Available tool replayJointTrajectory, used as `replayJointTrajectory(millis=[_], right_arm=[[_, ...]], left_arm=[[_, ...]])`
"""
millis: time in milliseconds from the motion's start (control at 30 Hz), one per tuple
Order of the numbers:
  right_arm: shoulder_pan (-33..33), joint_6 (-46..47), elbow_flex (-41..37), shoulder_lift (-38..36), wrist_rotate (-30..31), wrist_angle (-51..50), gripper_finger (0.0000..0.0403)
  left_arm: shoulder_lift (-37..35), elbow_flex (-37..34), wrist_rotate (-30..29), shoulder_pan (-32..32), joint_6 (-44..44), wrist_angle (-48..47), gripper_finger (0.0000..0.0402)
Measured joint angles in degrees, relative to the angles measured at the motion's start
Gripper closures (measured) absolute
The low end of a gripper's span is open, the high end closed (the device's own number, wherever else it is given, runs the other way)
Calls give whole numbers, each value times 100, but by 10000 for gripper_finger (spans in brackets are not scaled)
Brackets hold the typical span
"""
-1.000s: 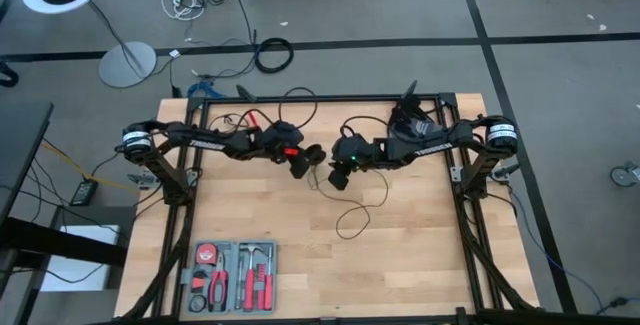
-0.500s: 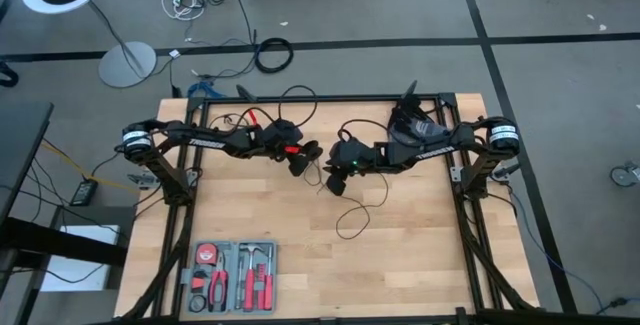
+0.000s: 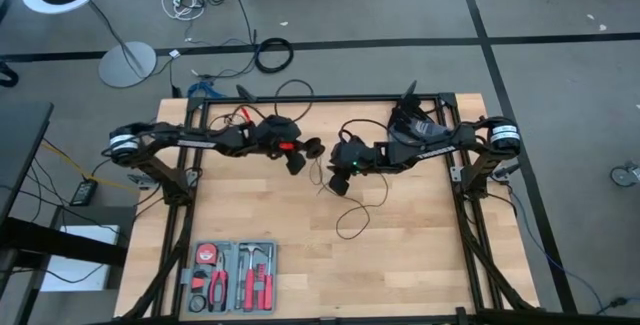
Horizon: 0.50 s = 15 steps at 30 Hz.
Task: Coil cords
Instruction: Coil the black wire onto the black spool
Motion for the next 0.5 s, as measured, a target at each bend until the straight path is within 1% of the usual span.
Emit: replayJointTrajectory(millis=[67,100,167,200,267,367,400,433,500], right_arm=[[7,-2,-25,-60,117,-179,305],[23,-2,-84,-91,205,-110,307],[58,2,-328,-187,354,194,310],[79,2,-502,-212,381,560,312],[101,-2,-976,-273,387,1741,314],[105,-3,-1747,-163,382,4194,316],[105,1,-1945,-69,382,4831,316],[103,8,-2091,44,386,5322,315],[101,139,-2177,287,387,5860,314]], left_arm=[[-300,0,-27,0,151,-152,402],[-422,0,-63,0,208,-156,402],[-689,-94,-104,0,221,-157,402],[-775,-164,-113,0,219,-118,402],[-943,-375,-136,0,193,33,402],[-1061,-690,-149,0,55,422,402],[-1079,-788,-141,0,34,546,402],[-1077,-847,-142,0,19,677,402],[-1068,-911,-144,0,-44,730,402]])
